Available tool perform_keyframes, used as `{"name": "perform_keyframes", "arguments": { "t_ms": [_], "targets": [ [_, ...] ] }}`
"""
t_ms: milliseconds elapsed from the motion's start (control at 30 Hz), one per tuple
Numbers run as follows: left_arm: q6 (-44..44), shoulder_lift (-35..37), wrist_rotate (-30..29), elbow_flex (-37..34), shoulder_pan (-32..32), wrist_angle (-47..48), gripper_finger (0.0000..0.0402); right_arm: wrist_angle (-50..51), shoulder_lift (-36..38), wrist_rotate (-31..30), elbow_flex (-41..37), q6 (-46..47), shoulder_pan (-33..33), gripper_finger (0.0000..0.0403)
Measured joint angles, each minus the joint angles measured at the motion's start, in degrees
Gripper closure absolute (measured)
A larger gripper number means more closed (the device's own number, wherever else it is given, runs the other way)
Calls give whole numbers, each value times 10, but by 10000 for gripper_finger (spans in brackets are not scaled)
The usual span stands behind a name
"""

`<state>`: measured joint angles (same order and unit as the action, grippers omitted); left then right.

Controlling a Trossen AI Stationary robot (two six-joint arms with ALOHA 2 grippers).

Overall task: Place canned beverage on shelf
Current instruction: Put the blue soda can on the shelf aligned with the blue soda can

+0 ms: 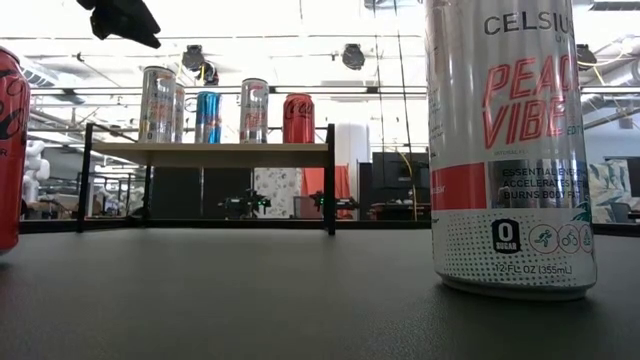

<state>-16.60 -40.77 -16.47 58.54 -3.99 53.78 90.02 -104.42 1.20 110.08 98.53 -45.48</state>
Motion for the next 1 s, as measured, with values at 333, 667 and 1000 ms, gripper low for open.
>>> {"name": "perform_keyframes", "arguments": {
  "t_ms": [333,667,1000],
  "targets": [
    [24,0,0,0,0,-1,201,0,0,-61,0,145,-69,28],
    [23,0,0,0,0,-2,201,0,0,-72,-14,229,-91,28],
    [22,0,0,0,0,-2,201,0,0,-10,-77,275,-103,28]
  ]
}}
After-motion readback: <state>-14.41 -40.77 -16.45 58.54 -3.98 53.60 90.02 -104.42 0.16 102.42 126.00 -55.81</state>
